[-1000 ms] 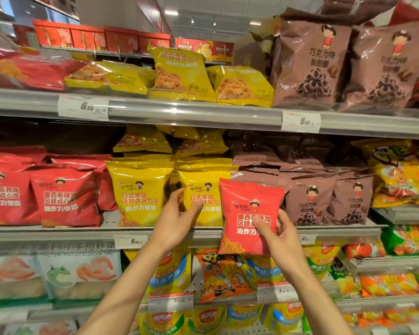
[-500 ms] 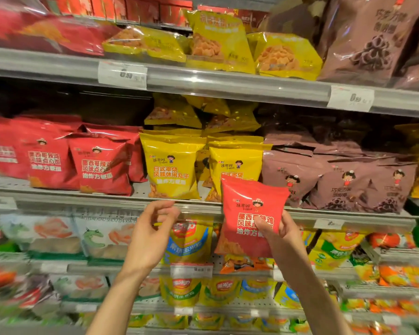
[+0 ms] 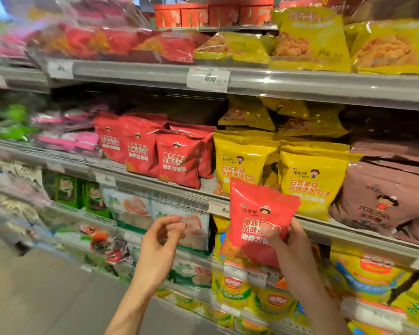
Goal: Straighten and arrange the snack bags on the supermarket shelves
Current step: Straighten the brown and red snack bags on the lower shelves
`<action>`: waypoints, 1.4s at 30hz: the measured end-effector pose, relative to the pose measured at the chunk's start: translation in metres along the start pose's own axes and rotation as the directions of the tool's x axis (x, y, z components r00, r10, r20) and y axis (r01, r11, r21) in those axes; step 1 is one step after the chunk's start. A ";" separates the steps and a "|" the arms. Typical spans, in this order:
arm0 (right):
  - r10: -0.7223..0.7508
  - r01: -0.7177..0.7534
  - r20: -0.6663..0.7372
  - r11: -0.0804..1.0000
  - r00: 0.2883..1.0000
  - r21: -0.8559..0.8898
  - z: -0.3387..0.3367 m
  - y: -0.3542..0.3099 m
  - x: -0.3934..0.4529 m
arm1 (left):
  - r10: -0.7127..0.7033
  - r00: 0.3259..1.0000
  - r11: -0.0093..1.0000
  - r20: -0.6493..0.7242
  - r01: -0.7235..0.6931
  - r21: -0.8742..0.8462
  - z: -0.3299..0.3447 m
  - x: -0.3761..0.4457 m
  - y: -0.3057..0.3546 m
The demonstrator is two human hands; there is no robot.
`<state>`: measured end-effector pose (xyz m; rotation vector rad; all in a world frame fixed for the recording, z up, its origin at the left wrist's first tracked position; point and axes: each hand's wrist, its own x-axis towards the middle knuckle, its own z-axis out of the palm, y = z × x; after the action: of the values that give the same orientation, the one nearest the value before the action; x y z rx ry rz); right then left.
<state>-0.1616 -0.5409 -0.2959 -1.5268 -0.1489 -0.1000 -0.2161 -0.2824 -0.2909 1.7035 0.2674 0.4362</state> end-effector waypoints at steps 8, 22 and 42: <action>0.024 -0.025 0.014 0.999 1.000 0.045 0.080 0.010 0.025 | -0.009 0.999 0.998 0.039 0.012 -0.062 -0.044 0.047 -0.022; -0.055 0.068 -0.116 0.992 0.992 0.110 0.294 -0.005 0.084 | 0.138 0.905 0.987 0.402 -0.091 -0.133 -0.164 0.195 -0.030; -0.480 0.127 -0.285 0.660 0.829 -0.741 0.315 -0.032 0.108 | 0.295 0.946 0.956 0.134 -0.292 -0.043 -0.250 0.327 -0.031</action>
<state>-0.0710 -0.2244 -0.2358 -2.1802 0.0198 -0.8973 -0.0276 0.0816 -0.2430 1.7482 -0.0952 0.5338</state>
